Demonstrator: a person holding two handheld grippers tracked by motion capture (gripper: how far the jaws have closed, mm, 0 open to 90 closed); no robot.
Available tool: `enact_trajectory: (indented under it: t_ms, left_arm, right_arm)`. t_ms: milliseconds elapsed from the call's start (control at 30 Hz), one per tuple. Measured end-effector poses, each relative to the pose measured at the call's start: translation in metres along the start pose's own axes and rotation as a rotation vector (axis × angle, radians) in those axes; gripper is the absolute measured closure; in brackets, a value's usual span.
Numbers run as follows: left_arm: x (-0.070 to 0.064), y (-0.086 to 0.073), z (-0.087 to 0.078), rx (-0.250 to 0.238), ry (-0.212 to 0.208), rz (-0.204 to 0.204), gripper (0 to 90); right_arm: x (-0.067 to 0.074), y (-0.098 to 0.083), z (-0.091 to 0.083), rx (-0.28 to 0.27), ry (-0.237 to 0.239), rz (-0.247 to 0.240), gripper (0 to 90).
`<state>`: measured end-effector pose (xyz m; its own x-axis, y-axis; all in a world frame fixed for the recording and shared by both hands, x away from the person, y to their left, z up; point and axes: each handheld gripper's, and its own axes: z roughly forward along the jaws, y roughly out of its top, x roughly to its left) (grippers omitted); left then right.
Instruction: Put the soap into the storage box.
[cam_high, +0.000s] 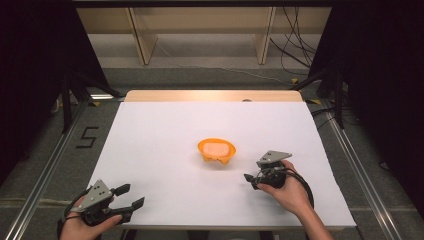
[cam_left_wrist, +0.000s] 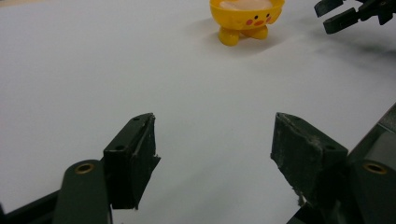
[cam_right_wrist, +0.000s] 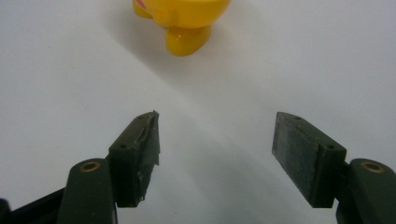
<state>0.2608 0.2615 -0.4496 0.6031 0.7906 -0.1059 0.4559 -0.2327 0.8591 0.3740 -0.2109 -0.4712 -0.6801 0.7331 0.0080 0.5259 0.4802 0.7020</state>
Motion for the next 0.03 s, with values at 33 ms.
enact_trajectory:
  t_ms: [33]
  left_arm:
    - [0.0, 0.0, 0.0, 0.0, 0.0, 0.0, 30.5]
  right_arm:
    - [-0.0001, -0.0005, 0.0005, -0.003, 0.0, 0.014, 33.0]
